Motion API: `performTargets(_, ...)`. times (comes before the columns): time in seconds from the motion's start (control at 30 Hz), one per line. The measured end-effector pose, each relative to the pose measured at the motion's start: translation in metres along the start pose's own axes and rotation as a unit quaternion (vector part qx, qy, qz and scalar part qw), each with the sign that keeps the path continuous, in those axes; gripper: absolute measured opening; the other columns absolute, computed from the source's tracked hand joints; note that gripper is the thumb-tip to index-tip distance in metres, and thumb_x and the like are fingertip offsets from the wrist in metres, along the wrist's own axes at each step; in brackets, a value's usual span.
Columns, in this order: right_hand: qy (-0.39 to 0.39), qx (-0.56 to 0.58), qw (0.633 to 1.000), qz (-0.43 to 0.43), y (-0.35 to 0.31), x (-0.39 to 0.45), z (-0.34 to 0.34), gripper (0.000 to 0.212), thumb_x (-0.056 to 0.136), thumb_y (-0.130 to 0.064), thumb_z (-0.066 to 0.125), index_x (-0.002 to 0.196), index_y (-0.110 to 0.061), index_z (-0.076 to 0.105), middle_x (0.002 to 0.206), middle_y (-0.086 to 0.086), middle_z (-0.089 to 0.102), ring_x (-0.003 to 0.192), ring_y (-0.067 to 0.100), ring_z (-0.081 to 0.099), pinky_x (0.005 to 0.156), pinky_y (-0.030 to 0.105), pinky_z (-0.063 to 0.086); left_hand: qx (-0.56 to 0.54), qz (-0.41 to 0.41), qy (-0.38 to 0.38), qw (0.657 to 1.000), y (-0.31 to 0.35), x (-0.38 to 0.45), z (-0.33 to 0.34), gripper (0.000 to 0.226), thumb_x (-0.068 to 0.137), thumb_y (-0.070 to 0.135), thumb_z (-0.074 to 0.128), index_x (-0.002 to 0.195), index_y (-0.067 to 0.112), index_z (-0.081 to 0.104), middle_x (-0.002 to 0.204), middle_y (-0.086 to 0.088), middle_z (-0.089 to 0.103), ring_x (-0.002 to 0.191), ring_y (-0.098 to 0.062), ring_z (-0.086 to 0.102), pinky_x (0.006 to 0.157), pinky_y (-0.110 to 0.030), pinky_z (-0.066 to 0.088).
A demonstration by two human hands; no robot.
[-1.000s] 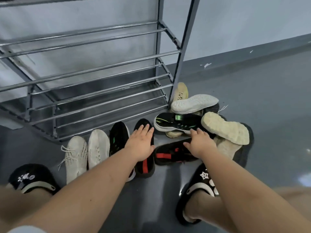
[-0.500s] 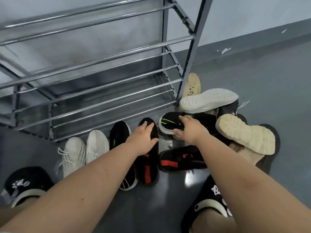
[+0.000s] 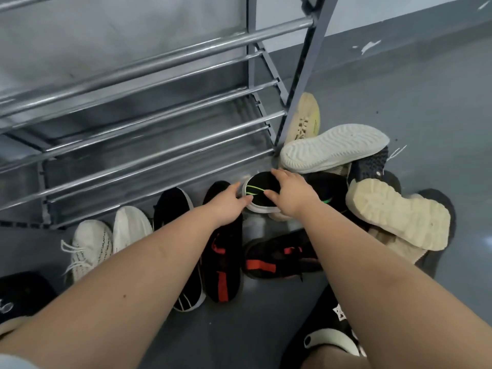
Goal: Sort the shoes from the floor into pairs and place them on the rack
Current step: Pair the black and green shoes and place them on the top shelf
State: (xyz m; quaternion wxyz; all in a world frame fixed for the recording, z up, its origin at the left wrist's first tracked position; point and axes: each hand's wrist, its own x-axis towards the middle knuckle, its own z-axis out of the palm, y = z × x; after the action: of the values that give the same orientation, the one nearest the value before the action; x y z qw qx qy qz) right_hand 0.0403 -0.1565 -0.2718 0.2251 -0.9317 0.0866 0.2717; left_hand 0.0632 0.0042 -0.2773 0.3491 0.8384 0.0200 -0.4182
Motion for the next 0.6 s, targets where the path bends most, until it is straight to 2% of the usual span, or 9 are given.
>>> performTargets(0.03,0.002,-0.003,1.0,0.002,0.001,0.002,-0.001,0.064,0.095,-0.039,0.048,0.15,-0.016,0.024,0.156,0.005,0.025,0.143,0.026,0.022,0.115,0.042,0.025,-0.024,-0.002,-0.002,1.0,0.002,0.002,0.003,0.042,0.097,0.029,0.049,0.138,0.019,0.043,0.118,0.0,0.06,0.115,-0.019,0.054,0.093,-0.023,0.035)
performTargets(0.1,0.006,-0.015,1.0,0.009,0.002,0.004,-0.004,0.062,0.096,-0.04,0.046,0.149,-0.017,0.025,0.154,0.005,0.03,0.142,0.025,0.024,0.113,0.042,0.027,-0.062,-0.012,-0.004,0.998,0.005,0.006,0.007,0.03,0.098,0.029,0.047,0.125,0.019,0.053,0.094,0.006,0.059,0.099,-0.017,0.056,0.084,-0.025,0.037)
performTargets(0.13,0.01,-0.022,1.0,0.013,0.003,0.005,-0.005,0.061,0.096,-0.041,0.046,0.149,-0.018,0.027,0.152,0.006,0.033,0.14,0.026,0.027,0.112,0.041,0.028,-0.083,-0.019,-0.002,0.996,0.005,0.008,0.008,0.03,0.098,0.031,0.046,0.123,0.018,0.055,0.094,0.005,0.059,0.1,-0.018,0.056,0.084,-0.026,0.039)
performTargets(0.23,0.028,-0.017,0.999,0.026,0.002,0.004,-0.009,0.057,0.094,-0.047,0.049,0.143,-0.02,0.039,0.142,0.008,0.043,0.133,0.027,0.036,0.108,0.041,0.031,-0.143,-0.05,0.002,0.988,0.002,0.012,0.011,0.039,0.096,0.037,0.048,0.127,0.015,0.054,0.113,-0.003,0.063,0.108,-0.02,0.059,0.092,-0.03,0.045)
performTargets(0.4,0.037,0.006,0.999,0.029,0.001,-0.006,-0.007,0.056,0.086,-0.058,0.055,0.128,-0.021,0.057,0.125,0.006,0.054,0.123,0.025,0.041,0.102,0.037,0.037,-0.212,-0.07,-0.003,0.975,0.0,0.001,0.023,0.037,0.097,0.031,0.047,0.128,0.01,0.048,0.109,-0.005,0.057,0.101,-0.02,0.057,0.082,-0.03,0.052)
performTargets(0.53,0.068,0.039,0.996,0.035,0.0,-0.019,-0.006,0.044,0.085,-0.052,0.06,0.117,-0.022,0.061,0.126,0.005,0.048,0.123,0.025,0.039,0.099,0.036,0.036,-0.181,-0.029,0.034,0.982,-0.006,-0.013,0.033,0.034,0.098,0.027,0.047,0.128,0.012,0.046,0.096,0.002,0.055,0.095,-0.018,0.057,0.087,-0.035,0.053)
performTargets(0.6,0.074,0.06,0.995,0.034,-0.002,-0.027,-0.007,0.042,0.085,-0.049,0.061,0.114,-0.019,0.059,0.122,0.005,0.052,0.12,0.025,0.043,0.097,0.036,0.038,-0.181,-0.008,0.036,0.983,-0.005,-0.023,0.034,0.033,0.098,0.026,0.046,0.128,0.012,0.046,0.101,0.0,0.056,0.096,-0.018,0.058,0.089,-0.035,0.053)
